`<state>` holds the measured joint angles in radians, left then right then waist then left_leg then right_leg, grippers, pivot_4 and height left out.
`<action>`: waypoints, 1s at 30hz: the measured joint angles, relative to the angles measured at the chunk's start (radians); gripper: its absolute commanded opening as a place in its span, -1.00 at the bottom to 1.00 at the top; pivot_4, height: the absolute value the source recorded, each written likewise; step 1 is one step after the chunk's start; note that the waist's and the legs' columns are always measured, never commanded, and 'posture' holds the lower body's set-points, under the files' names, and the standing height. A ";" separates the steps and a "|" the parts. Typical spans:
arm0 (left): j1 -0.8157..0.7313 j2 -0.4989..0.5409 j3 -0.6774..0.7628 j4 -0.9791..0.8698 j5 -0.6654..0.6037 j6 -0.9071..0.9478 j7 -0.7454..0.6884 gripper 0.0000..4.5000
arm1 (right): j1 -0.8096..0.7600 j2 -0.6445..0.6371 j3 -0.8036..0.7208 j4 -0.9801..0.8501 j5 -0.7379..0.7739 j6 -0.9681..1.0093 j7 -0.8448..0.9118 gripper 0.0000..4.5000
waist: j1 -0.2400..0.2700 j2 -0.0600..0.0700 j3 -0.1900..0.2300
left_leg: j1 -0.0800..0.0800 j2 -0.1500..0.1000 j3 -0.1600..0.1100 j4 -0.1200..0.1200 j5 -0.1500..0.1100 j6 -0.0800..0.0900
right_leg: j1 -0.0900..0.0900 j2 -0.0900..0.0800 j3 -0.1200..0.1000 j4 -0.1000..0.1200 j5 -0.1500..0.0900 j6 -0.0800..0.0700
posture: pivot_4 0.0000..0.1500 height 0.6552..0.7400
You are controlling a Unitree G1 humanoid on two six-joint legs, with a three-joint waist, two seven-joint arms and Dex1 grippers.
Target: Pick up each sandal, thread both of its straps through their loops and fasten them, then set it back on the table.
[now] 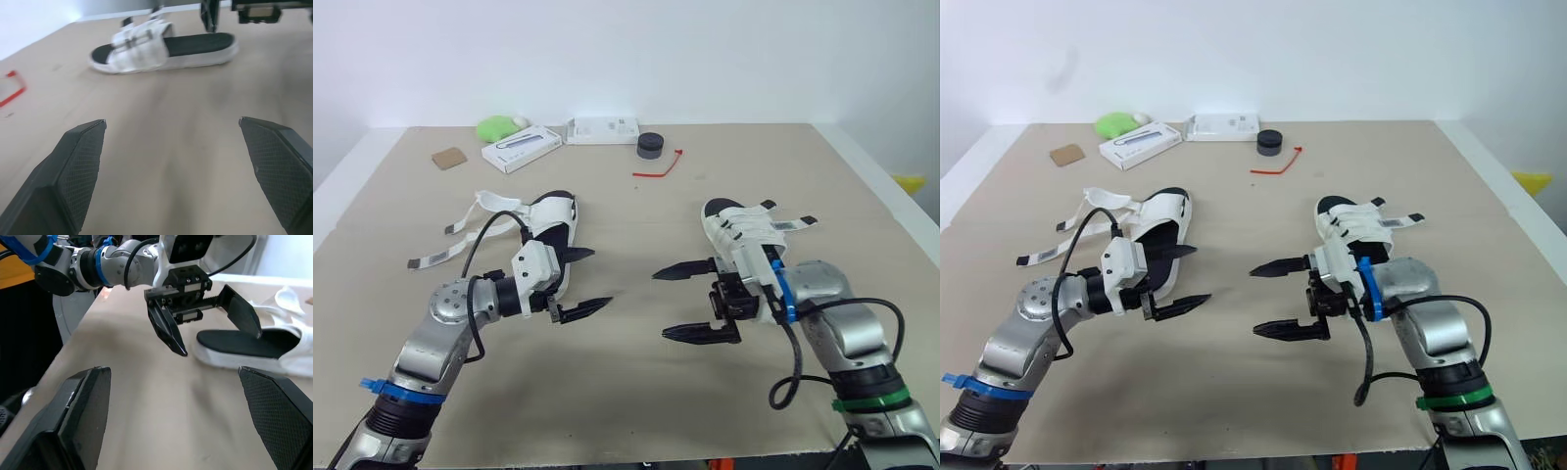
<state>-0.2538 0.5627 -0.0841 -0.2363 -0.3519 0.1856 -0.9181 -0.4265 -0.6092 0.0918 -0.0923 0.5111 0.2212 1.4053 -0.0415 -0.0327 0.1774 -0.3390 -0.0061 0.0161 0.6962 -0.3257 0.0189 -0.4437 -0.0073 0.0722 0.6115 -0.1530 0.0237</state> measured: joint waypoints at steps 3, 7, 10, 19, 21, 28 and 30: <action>0.007 -0.001 0.004 0.001 0.047 0.052 0.082 1.00 | -0.039 0.018 0.003 0.044 -0.014 0.003 -0.033 0.98 | 0.000 0.000 0.000 | 0.000 0.000 0.000 0.000 -0.001 -0.001 | 0.000 -0.001 -0.001 0.000 0.000 0.000 | 1.00 1.00; -0.017 -0.069 0.006 0.002 0.124 0.192 0.272 1.00 | -0.057 0.023 0.014 0.083 -0.058 -0.031 -0.056 0.98 | 0.002 0.000 0.000 | -0.001 0.000 -0.002 0.000 -0.001 -0.001 | 0.000 -0.001 -0.002 0.000 0.000 0.000 | 1.00 1.00; -0.054 -0.138 0.007 0.001 0.156 0.282 0.389 1.00 | -0.056 0.027 0.019 0.094 -0.073 -0.047 -0.059 0.98 | 0.005 0.000 0.000 | -0.001 0.000 -0.002 0.000 -0.001 -0.001 | 0.000 -0.001 -0.002 0.000 0.000 0.000 | 1.00 1.00; -0.146 -0.247 0.006 0.029 0.201 0.443 0.568 1.00 | -0.055 0.028 0.020 0.114 -0.093 -0.077 -0.058 0.98 | 0.012 0.000 0.000 | 0.000 0.000 -0.003 0.000 -0.001 -0.003 | 0.001 0.000 -0.001 0.000 0.001 -0.001 | 1.00 1.00; -0.172 -0.274 0.006 0.069 0.210 0.462 0.598 1.00 | -0.055 0.028 0.020 0.127 -0.098 -0.082 -0.059 0.98 | 0.012 0.000 0.000 | 0.000 -0.001 -0.002 0.000 -0.001 -0.003 | 0.001 0.000 -0.001 0.000 0.001 -0.001 | 1.00 1.00; -0.245 -0.351 0.025 0.170 0.211 0.492 0.649 1.00 | -0.057 0.036 0.022 0.138 -0.114 -0.095 -0.062 0.98 | 0.013 -0.001 0.000 | 0.000 -0.001 -0.003 0.000 -0.001 -0.003 | 0.001 0.000 -0.001 0.001 0.001 -0.001 | 1.00 1.00; -0.265 -0.373 0.035 0.192 0.200 0.494 0.655 1.00 | -0.058 0.038 0.022 0.140 -0.115 -0.097 -0.063 0.98 | 0.014 -0.001 0.000 | -0.001 -0.001 -0.004 0.000 -0.001 -0.003 | 0.001 0.000 -0.001 0.001 0.001 0.000 | 1.00 1.00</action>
<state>-0.5188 0.1895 -0.0490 -0.0438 -0.1521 0.6794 -0.2628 -0.4842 -0.5708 0.1140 0.0473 0.3961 0.1245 1.3427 -0.0277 -0.0333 0.1773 -0.3397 -0.0074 0.0126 0.6965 -0.3266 0.0160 -0.4431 -0.0077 0.0709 0.6120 -0.1520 0.0237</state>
